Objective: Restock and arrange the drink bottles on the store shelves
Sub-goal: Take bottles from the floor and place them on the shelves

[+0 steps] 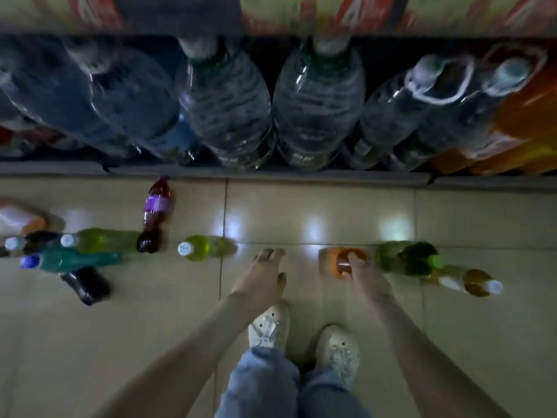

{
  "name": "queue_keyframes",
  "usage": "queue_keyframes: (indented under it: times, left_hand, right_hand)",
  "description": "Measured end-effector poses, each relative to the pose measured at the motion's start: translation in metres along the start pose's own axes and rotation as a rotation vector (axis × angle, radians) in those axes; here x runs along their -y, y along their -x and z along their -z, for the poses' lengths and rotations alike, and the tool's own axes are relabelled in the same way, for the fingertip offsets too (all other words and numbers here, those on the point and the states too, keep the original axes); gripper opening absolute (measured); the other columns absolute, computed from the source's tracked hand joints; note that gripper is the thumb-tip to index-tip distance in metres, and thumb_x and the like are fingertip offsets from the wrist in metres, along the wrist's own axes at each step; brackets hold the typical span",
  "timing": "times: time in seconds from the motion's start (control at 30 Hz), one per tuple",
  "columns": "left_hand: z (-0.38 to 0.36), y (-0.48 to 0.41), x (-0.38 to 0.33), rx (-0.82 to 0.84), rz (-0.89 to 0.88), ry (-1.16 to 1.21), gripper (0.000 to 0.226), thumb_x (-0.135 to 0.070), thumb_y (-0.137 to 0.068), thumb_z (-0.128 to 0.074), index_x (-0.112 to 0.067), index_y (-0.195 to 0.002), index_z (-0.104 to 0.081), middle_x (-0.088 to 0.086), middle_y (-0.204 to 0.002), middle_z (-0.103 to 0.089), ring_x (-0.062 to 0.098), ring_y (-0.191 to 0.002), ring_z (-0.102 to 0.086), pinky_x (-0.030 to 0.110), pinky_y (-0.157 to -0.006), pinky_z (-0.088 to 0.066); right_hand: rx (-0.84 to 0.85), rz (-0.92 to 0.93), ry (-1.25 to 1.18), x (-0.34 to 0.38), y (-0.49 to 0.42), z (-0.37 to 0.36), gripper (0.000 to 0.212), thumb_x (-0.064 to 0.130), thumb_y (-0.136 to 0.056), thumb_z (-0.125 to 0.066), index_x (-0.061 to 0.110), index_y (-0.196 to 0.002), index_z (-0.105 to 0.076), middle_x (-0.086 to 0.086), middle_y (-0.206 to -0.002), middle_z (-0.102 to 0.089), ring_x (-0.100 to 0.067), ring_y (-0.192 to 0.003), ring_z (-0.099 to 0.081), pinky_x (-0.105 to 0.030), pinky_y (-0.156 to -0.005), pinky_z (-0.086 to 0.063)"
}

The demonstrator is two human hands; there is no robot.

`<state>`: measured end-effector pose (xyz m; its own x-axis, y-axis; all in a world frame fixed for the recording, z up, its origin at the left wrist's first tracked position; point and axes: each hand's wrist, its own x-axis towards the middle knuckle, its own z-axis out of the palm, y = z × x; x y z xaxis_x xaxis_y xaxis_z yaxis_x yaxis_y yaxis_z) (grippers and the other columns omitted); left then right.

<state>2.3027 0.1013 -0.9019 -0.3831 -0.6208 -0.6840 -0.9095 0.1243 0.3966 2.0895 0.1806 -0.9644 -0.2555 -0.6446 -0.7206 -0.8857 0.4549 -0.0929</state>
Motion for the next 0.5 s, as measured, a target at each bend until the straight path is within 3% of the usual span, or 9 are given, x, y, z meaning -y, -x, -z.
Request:
queue_keyframes:
  times: [0.13, 0.23, 0.27, 0.37, 0.5]
  left_hand:
    - [-0.015, 0.008, -0.003, -0.019, -0.059, 0.031, 0.056, -0.015, -0.095, -0.048, -0.016, -0.147, -0.027, 0.004, -0.149, -0.030, 0.024, -0.134, -0.032, 0.036, -0.103, -0.038]
    - [-0.004, 0.036, -0.016, -0.033, -0.130, 0.056, 0.062, -0.015, -0.092, -0.051, -0.015, -0.148, -0.024, 0.003, -0.151, -0.027, 0.022, -0.135, -0.029, 0.033, -0.104, -0.034]
    - [0.002, 0.048, -0.021, -0.022, -0.157, 0.049, 0.066, -0.016, -0.091, -0.054, -0.015, -0.149, -0.022, 0.003, -0.151, -0.026, 0.023, -0.135, -0.029, 0.034, -0.106, -0.034]
    - [0.030, 0.088, -0.040, 0.038, -0.207, -0.028, 0.081, -0.023, -0.086, -0.062, -0.016, -0.151, -0.014, 0.006, -0.155, -0.020, 0.027, -0.139, -0.025, 0.041, -0.110, -0.031]
    - [0.096, 0.160, -0.087, 0.063, -0.300, -0.169, 0.105, -0.037, -0.077, -0.072, -0.015, -0.152, -0.003, 0.005, -0.158, -0.014, 0.023, -0.144, -0.015, 0.039, -0.116, -0.019]
  right_hand:
    - [-0.063, -0.024, 0.100, 0.001, -0.001, -0.007, 0.048, 0.034, -0.101, -0.042, 0.020, -0.145, -0.028, -0.015, -0.116, -0.061, -0.030, -0.097, -0.065, -0.031, -0.075, -0.048]
    - [-0.200, 0.131, 0.075, 0.003, 0.041, 0.015, 0.056, 0.025, -0.076, -0.079, 0.007, -0.121, -0.050, -0.013, -0.071, -0.067, -0.025, -0.052, -0.065, -0.021, -0.047, -0.046]
    - [-0.202, 0.157, 0.052, 0.006, 0.062, 0.028, 0.050, 0.024, -0.075, -0.080, 0.007, -0.114, -0.053, -0.010, -0.067, -0.066, -0.024, -0.050, -0.063, -0.021, -0.046, -0.044]
    - [-0.067, 0.176, -0.076, 0.021, 0.136, 0.089, 0.026, 0.037, -0.096, -0.048, 0.016, -0.112, -0.049, -0.004, -0.088, -0.068, -0.026, -0.078, -0.066, -0.029, -0.059, -0.041]
    - [-0.137, 0.339, -0.167, 0.047, 0.255, 0.201, 0.018, 0.041, -0.095, -0.049, 0.024, -0.095, -0.041, 0.001, -0.080, -0.065, -0.023, -0.073, -0.064, -0.031, -0.059, -0.043]
